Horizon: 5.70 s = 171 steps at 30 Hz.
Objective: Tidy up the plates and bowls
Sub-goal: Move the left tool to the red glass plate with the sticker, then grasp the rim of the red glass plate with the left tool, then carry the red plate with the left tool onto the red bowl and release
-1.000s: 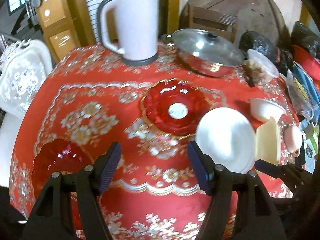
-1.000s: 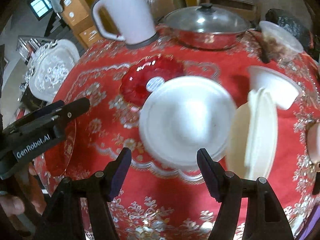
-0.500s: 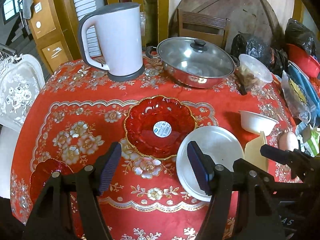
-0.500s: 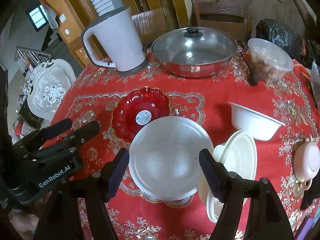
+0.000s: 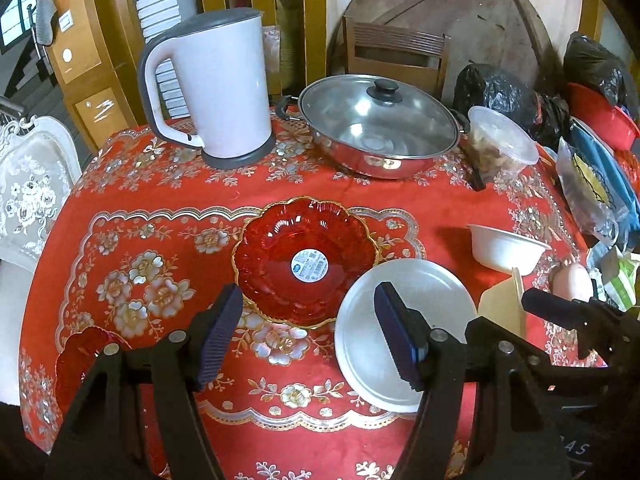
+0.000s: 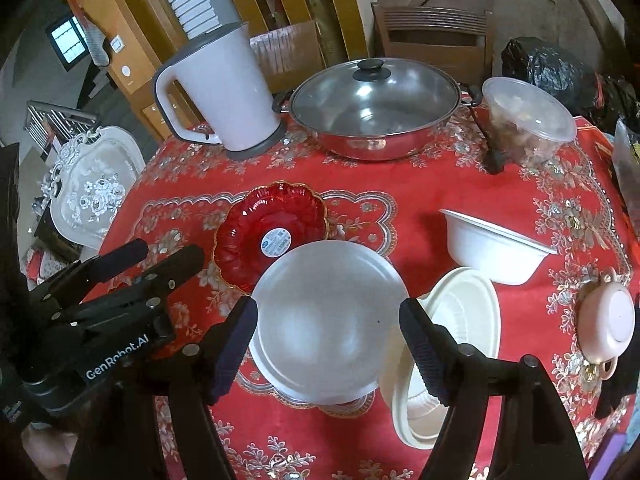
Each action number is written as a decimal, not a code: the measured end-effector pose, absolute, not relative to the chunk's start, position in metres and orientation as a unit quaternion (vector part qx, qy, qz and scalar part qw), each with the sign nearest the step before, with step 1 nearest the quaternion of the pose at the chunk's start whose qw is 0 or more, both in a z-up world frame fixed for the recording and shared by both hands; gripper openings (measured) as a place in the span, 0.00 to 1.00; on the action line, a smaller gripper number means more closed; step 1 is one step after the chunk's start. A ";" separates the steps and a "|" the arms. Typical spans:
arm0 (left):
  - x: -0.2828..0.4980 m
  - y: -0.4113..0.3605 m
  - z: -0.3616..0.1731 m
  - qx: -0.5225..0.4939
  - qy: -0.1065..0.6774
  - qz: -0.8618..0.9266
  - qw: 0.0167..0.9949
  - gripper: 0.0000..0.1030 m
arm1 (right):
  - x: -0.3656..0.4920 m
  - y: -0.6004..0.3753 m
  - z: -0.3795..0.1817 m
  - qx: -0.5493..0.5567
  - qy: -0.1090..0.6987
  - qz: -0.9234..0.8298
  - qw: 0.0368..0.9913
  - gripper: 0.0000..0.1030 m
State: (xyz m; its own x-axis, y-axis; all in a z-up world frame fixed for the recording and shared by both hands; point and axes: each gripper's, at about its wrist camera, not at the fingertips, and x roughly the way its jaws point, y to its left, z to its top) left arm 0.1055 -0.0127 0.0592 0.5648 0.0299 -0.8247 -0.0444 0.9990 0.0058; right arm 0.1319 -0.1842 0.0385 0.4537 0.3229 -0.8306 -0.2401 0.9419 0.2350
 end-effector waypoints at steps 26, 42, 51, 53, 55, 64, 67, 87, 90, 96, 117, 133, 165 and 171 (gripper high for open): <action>0.144 0.024 0.028 -0.019 0.491 0.068 0.868 0.66 | 0.201 -0.147 0.026 0.003 0.509 0.181 0.842 0.74; 0.176 0.038 -0.002 -0.035 0.514 0.083 0.853 0.66 | 0.260 -0.151 -0.013 0.072 0.560 0.187 0.804 0.74; 0.182 0.043 -0.012 -0.033 0.520 0.095 0.848 0.66 | 0.269 -0.144 -0.024 0.076 0.575 0.193 0.792 0.74; 0.183 0.044 -0.013 -0.037 0.521 0.095 0.848 0.66 | 0.271 -0.144 -0.025 0.072 0.576 0.190 0.792 0.74; 0.184 0.044 -0.014 -0.035 0.521 0.096 0.848 0.66 | 0.272 -0.145 -0.027 0.070 0.578 0.187 0.791 0.74; 0.189 0.045 -0.021 -0.033 0.525 0.098 0.845 0.66 | 0.280 -0.141 -0.038 0.068 0.589 0.190 0.783 0.74; 0.191 0.047 -0.023 -0.036 0.527 0.100 0.843 0.66 | 0.282 -0.138 -0.041 0.066 0.594 0.189 0.779 0.74; 0.203 0.060 -0.048 -0.075 0.558 0.098 0.821 0.66 | 0.295 -0.127 -0.065 0.053 0.626 0.165 0.760 0.74; 0.206 0.062 -0.053 -0.084 0.565 0.100 0.815 0.66 | 0.299 -0.126 -0.072 0.068 0.639 0.169 0.748 0.74; 0.210 0.062 -0.064 -0.100 0.581 0.090 0.803 0.66 | 0.301 -0.120 -0.080 0.060 0.648 0.172 0.739 0.71; 0.207 0.059 -0.064 -0.078 0.580 0.093 0.806 0.23 | 0.297 -0.114 -0.074 0.092 0.630 0.193 0.747 0.13; 0.186 0.079 -0.018 -0.086 0.541 0.106 0.830 0.22 | 0.272 -0.108 -0.021 0.090 0.592 0.219 0.771 0.13; 0.004 0.218 0.001 -0.116 0.514 0.234 0.817 0.22 | 0.115 0.052 0.000 -0.005 0.580 0.361 0.730 0.15; -0.018 0.239 -0.024 -0.121 0.532 0.255 0.799 0.22 | 0.097 0.083 -0.028 -0.030 0.601 0.363 0.712 0.16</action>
State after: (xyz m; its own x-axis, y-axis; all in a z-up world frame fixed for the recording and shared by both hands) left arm -0.0178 0.2385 -0.0243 0.3046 0.2776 -0.9111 -0.5353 0.8411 0.0773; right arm 0.0969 0.0832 -0.0279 0.0146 0.4812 -0.8765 -0.5531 0.7341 0.3938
